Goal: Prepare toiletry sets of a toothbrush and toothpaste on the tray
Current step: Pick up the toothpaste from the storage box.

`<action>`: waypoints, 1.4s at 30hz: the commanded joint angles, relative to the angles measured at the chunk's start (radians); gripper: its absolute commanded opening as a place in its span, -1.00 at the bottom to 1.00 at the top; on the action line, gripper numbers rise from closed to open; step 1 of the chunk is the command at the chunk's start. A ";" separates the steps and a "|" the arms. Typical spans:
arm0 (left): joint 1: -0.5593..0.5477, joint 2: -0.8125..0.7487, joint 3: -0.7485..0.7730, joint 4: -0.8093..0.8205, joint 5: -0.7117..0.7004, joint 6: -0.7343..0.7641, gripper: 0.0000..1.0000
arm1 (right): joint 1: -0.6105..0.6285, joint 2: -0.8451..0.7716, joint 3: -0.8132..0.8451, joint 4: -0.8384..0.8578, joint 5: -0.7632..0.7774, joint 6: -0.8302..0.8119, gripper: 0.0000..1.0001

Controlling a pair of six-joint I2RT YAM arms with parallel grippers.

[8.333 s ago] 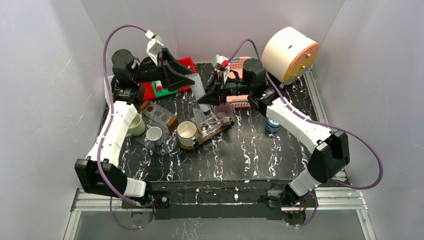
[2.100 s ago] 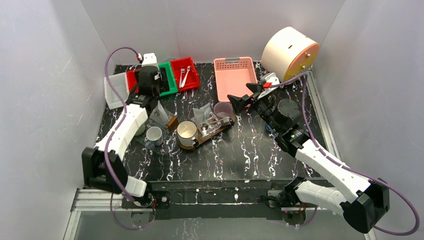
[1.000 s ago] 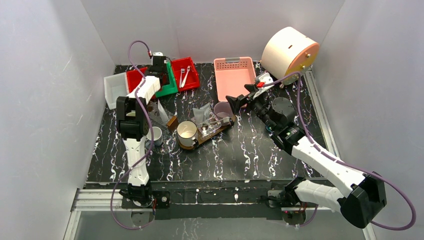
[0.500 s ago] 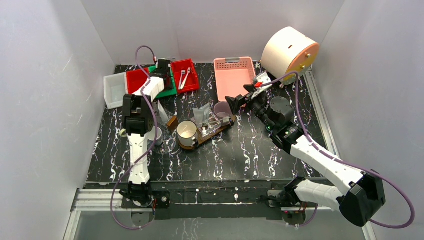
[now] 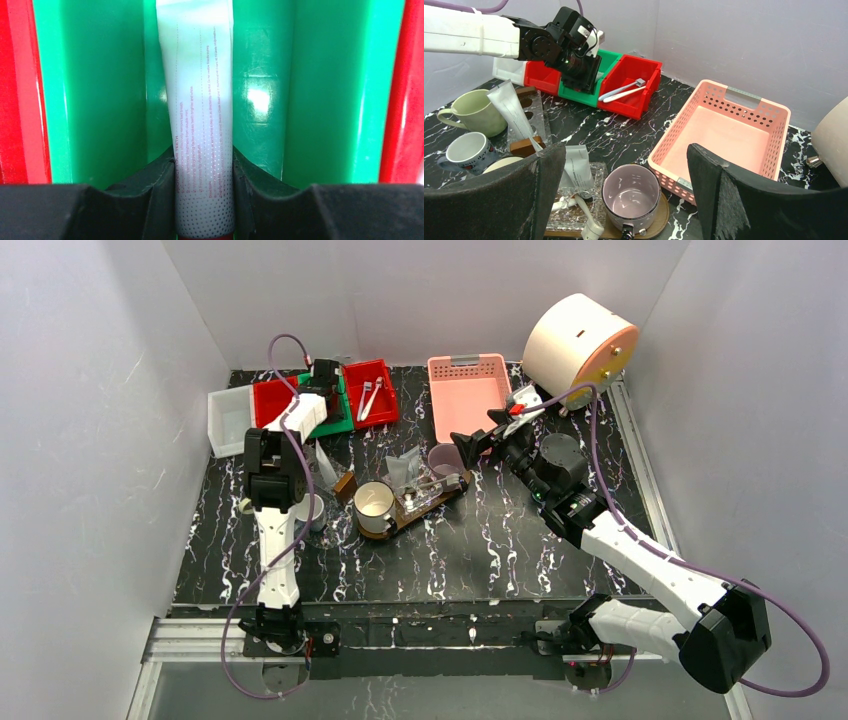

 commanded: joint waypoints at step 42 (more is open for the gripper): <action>-0.121 -1.195 -1.027 0.803 0.433 0.198 -0.99 | 0.003 0.232 0.341 -0.022 -0.243 0.388 0.97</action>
